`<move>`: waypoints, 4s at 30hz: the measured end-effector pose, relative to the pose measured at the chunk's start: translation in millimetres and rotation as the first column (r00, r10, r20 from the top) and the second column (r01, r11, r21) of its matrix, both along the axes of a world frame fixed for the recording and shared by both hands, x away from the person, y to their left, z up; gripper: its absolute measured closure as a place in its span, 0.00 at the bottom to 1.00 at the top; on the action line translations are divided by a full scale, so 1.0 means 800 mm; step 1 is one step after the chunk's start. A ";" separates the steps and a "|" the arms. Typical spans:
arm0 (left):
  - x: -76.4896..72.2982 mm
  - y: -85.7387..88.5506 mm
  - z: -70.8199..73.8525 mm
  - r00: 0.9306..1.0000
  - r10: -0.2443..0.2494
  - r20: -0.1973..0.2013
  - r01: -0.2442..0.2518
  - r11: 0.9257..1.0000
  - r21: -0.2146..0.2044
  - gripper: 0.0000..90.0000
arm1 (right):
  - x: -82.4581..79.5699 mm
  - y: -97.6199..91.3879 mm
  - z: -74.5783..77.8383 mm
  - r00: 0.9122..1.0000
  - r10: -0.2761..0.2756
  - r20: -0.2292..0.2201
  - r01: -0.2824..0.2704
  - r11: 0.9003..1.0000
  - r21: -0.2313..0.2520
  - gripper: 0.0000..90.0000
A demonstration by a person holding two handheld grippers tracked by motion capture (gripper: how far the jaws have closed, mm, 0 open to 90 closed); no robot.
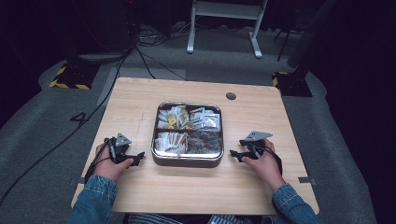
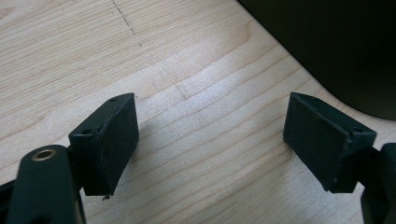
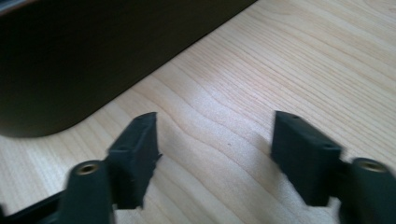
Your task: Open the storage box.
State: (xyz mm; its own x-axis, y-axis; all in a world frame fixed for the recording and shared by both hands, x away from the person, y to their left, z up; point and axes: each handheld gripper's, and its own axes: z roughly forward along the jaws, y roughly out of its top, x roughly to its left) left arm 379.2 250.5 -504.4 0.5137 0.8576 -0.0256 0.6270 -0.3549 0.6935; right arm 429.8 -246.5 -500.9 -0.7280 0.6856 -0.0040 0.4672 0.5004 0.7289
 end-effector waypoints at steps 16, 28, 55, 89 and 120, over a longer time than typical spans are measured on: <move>-0.003 0.003 0.004 1.000 0.006 -0.016 -0.006 1.000 0.001 0.28 | -0.002 0.012 0.039 0.998 -0.022 -0.057 0.026 0.997 0.076 0.49; -0.016 0.011 0.018 1.000 0.016 -0.025 -0.018 0.998 -0.060 0.38 | 0.010 0.048 0.094 0.998 0.062 -0.022 -0.060 0.994 0.089 0.46; -0.026 0.010 0.037 1.000 0.001 -0.010 -0.002 0.993 -0.121 0.39 | 0.057 0.184 0.095 0.980 0.197 -0.032 -0.195 0.980 0.044 0.45; -0.025 0.013 0.038 1.000 -0.003 -0.015 0.002 0.993 -0.114 0.45 | 0.069 0.218 0.090 0.981 0.192 -0.008 -0.192 0.981 0.042 0.65; -0.017 0.012 0.042 1.000 -0.001 -0.005 0.000 0.993 -0.116 0.42 | 0.069 0.109 0.181 0.992 0.109 0.066 -0.114 0.990 0.087 0.65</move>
State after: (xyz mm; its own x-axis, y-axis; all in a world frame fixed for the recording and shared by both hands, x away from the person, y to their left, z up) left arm 365.6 260.0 -470.8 0.5136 0.8485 -0.1273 0.6304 -0.2725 0.7269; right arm 484.8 -159.3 -356.3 -0.8001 0.5998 0.0077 0.3657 0.4776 0.7989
